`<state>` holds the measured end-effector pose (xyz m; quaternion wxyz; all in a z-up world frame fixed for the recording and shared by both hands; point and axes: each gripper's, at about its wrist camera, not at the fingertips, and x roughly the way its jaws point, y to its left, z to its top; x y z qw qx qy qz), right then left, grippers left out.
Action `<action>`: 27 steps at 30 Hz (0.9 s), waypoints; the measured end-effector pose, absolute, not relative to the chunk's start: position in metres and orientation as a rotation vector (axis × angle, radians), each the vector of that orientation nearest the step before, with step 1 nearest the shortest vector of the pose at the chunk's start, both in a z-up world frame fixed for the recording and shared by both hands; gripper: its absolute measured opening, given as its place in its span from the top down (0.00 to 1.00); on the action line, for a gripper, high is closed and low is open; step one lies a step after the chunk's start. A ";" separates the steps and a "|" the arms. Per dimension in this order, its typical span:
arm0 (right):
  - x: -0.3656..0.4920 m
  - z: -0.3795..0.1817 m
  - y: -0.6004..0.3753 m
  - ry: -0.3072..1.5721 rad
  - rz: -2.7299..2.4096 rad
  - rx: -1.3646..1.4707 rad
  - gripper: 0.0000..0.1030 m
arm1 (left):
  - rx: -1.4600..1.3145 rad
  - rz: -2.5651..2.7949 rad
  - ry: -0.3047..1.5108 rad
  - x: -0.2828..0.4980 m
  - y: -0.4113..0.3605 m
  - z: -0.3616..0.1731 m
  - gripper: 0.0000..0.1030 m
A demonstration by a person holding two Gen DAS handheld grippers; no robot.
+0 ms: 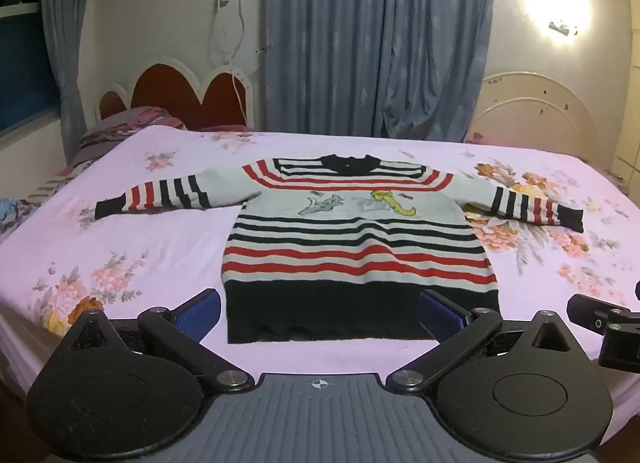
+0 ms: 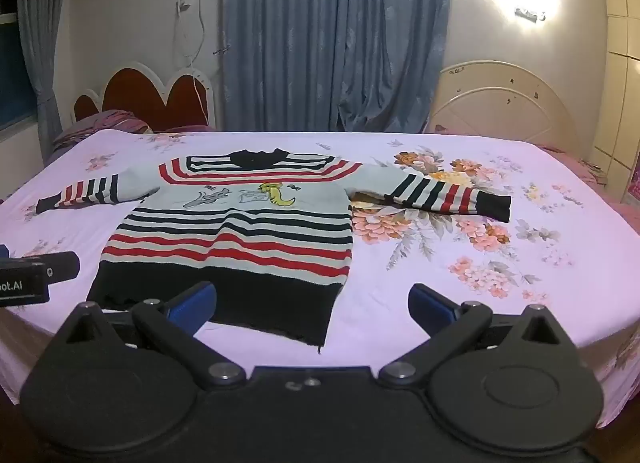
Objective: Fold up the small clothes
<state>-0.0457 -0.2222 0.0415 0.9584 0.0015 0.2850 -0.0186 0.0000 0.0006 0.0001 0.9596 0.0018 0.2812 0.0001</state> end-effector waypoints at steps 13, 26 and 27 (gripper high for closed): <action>-0.048 0.050 -0.219 0.571 -0.046 0.002 0.01 | 0.016 0.006 0.564 0.004 -0.003 0.002 0.00; -0.040 0.050 -0.215 0.569 -0.041 0.004 0.01 | 0.010 0.010 0.564 0.004 0.008 0.000 0.00; -0.039 0.050 -0.214 0.569 -0.040 0.003 0.01 | 0.009 0.010 0.563 0.004 0.008 0.000 0.00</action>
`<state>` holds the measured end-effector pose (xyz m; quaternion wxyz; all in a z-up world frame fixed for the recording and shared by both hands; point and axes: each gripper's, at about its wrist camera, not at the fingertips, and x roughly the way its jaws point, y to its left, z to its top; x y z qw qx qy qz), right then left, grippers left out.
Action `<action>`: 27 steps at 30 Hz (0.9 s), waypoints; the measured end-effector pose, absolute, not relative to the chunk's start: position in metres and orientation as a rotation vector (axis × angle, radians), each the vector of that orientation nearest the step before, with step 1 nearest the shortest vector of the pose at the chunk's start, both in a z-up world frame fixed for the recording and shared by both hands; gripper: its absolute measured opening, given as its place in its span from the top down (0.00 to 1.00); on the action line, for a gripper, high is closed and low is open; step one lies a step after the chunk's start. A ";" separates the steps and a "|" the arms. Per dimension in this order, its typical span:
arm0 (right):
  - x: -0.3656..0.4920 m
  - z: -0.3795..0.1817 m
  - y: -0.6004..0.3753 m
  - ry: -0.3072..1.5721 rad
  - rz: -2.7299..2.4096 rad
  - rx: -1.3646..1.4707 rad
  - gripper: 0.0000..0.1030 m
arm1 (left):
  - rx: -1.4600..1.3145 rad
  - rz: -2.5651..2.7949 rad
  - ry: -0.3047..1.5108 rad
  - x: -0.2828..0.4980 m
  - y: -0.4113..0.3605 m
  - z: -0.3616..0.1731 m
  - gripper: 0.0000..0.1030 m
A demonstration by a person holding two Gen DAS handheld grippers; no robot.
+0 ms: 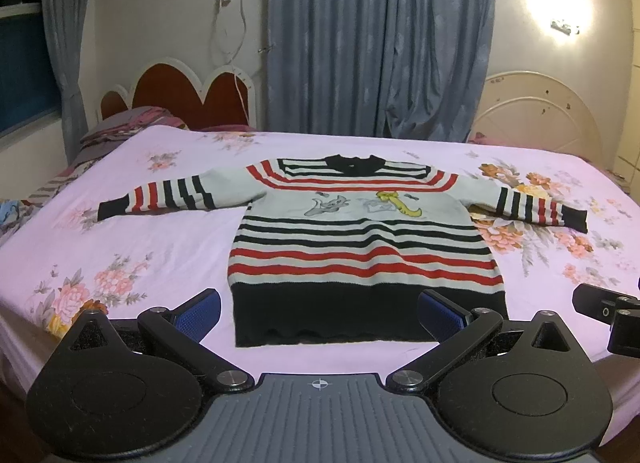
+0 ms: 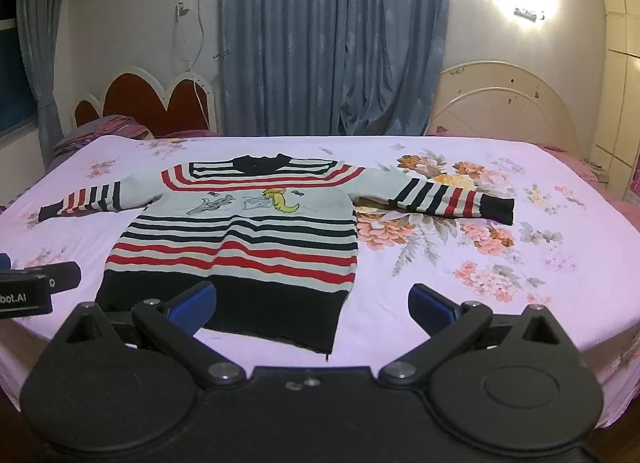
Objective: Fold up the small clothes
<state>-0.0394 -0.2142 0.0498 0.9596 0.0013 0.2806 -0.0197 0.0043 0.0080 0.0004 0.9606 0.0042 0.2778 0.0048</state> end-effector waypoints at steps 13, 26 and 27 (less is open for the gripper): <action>-0.037 0.046 -0.211 0.568 -0.037 0.000 0.01 | 0.012 0.020 0.567 0.006 0.010 -0.002 0.00; -0.037 0.050 -0.208 0.557 -0.042 0.001 0.01 | 0.014 0.024 0.563 0.006 0.014 0.000 0.00; -0.037 0.050 -0.207 0.554 -0.043 0.002 0.01 | 0.014 0.024 0.562 0.006 0.015 0.000 0.00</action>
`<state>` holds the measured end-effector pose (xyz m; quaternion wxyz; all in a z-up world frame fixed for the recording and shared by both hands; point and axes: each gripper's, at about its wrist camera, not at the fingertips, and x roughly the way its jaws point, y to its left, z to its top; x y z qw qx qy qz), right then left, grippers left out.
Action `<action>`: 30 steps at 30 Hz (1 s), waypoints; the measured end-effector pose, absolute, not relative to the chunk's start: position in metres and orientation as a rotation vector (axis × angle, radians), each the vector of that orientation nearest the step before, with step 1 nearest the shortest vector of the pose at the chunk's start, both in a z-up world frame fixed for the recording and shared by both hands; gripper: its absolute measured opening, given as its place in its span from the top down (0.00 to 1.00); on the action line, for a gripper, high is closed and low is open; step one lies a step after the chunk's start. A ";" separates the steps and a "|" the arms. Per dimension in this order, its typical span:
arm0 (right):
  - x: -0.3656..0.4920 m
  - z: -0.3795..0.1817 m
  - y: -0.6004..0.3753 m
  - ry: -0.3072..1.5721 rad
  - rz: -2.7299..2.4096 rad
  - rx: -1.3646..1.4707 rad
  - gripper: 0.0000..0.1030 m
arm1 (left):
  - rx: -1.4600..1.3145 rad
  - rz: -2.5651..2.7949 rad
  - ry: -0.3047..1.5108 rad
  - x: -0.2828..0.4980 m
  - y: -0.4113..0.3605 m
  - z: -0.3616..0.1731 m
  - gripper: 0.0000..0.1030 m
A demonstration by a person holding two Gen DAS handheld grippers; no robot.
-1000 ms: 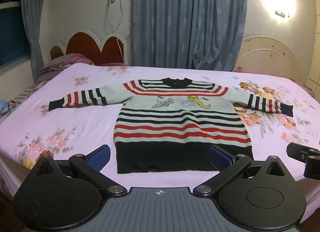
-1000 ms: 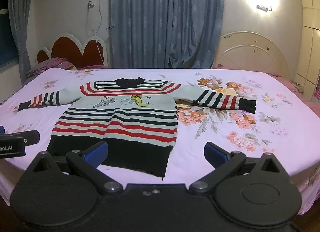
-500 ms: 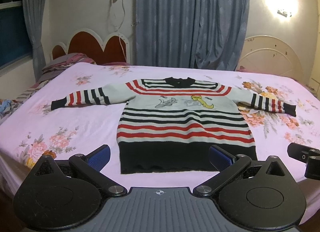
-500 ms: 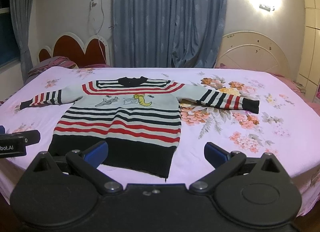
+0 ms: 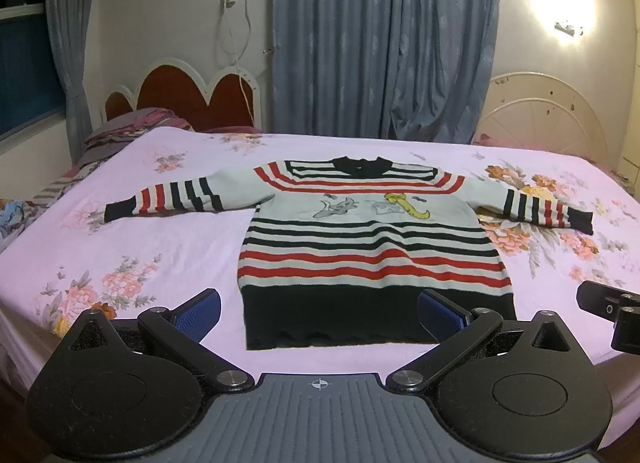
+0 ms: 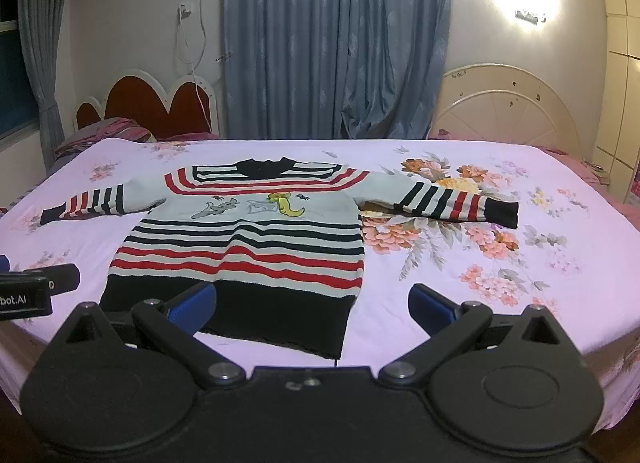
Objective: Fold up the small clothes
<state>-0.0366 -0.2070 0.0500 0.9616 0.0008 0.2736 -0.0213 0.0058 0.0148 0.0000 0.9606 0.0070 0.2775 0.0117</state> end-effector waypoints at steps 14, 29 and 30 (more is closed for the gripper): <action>-0.037 0.050 -0.206 0.553 -0.046 0.003 0.01 | 0.009 0.031 0.560 0.005 0.022 0.002 0.00; -0.036 0.051 -0.204 0.555 -0.047 0.002 0.01 | 0.011 0.032 0.563 0.005 0.023 0.003 0.00; -0.036 0.050 -0.203 0.556 -0.046 0.004 0.01 | 0.011 0.032 0.562 0.006 0.022 0.003 0.00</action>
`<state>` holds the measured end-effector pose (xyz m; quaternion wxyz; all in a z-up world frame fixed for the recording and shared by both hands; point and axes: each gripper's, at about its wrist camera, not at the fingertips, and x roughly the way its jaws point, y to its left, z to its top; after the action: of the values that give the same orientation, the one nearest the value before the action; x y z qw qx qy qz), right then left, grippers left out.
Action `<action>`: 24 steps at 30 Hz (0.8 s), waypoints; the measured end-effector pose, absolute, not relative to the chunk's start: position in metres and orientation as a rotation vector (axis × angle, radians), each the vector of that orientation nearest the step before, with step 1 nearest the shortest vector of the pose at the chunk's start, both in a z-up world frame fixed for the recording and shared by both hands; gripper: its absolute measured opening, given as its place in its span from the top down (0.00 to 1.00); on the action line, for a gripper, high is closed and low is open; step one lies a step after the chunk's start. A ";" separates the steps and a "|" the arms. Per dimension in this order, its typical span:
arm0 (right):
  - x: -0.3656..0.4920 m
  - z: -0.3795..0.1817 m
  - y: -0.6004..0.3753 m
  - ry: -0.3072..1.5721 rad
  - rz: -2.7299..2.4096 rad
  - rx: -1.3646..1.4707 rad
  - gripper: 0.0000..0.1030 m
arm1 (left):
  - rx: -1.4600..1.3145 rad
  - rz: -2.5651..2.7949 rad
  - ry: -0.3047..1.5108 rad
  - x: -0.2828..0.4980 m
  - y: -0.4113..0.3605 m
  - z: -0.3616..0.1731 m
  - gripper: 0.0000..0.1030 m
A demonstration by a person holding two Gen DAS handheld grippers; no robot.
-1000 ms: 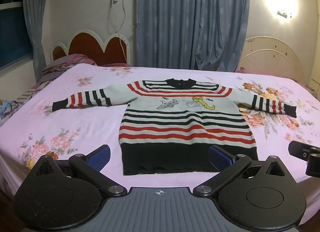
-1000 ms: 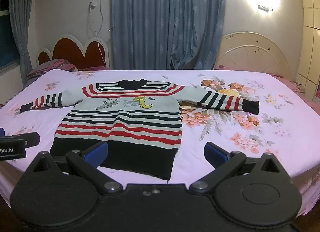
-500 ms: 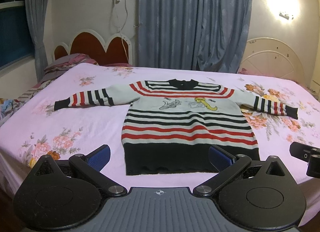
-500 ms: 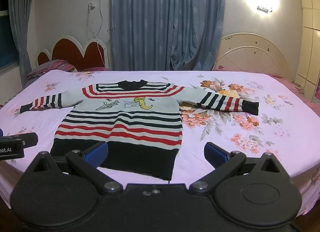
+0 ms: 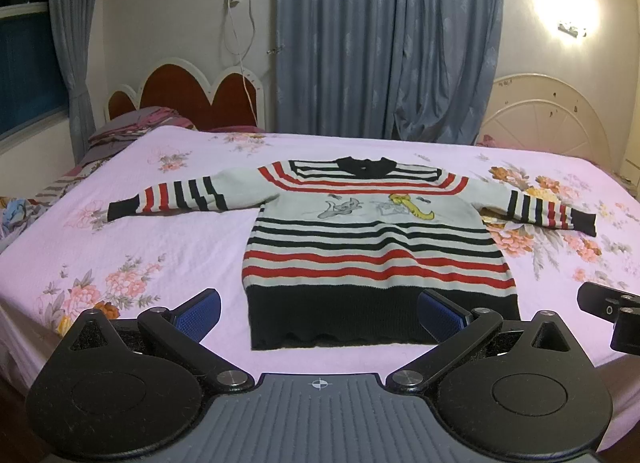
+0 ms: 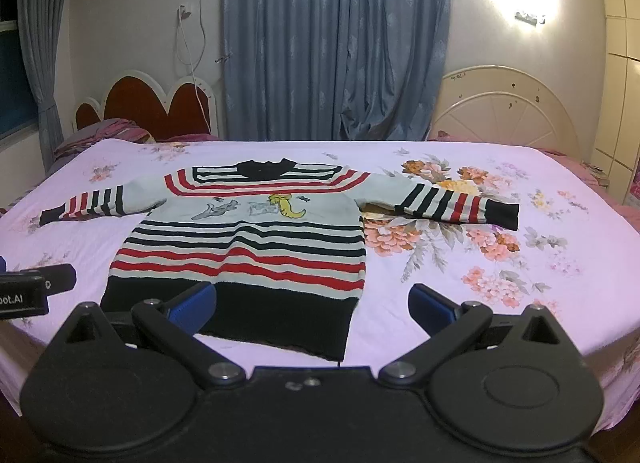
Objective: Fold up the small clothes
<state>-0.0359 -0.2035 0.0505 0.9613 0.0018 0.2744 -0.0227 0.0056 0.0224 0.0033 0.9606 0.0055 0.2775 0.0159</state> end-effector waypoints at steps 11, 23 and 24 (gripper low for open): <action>-0.033 0.050 -0.206 0.559 -0.041 -0.002 0.01 | 0.011 0.034 0.565 0.008 0.019 0.003 0.00; -0.026 0.047 -0.210 0.556 -0.055 -0.018 0.01 | -0.017 0.000 0.559 0.018 0.011 0.001 0.00; -0.022 0.045 -0.211 0.556 -0.064 -0.022 0.01 | -0.021 -0.006 0.561 0.021 0.010 0.001 0.00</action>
<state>-0.0224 -0.2109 0.0455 0.9611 -0.0108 0.2742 -0.0318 0.0210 0.0104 0.0011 0.9609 -0.0106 0.2766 -0.0027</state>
